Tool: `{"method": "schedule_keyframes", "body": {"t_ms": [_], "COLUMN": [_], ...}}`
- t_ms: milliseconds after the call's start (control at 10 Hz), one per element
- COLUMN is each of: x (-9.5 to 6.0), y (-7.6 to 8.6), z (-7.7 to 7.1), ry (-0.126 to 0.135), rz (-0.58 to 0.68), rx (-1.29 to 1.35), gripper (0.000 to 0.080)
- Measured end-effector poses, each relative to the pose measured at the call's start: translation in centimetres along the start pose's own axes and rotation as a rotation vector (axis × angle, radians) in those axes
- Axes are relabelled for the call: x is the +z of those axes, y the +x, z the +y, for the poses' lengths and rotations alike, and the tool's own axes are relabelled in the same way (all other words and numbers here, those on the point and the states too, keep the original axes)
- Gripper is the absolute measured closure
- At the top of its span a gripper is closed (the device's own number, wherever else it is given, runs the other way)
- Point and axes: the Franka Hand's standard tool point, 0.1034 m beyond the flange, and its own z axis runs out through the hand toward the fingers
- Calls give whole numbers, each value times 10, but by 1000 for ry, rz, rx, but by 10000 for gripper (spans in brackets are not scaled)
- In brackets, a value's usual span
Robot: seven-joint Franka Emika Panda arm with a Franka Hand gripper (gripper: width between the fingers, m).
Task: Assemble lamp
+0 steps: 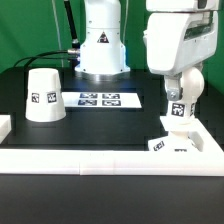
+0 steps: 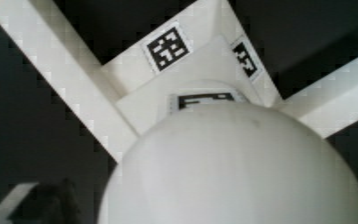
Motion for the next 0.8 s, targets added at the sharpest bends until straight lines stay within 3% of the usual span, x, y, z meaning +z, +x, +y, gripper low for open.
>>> {"method": "schedule_keyframes", "body": {"t_ms": [100, 300, 500, 800], "x": [1, 1, 1, 1], "y": [-1, -1, -2, -2], "z": [1, 1, 2, 2], "ry": [0, 0, 2, 4], "rz": [-1, 0, 1, 3], "rx": [2, 19, 57, 380], "gripper": [188, 222, 222, 222]}}
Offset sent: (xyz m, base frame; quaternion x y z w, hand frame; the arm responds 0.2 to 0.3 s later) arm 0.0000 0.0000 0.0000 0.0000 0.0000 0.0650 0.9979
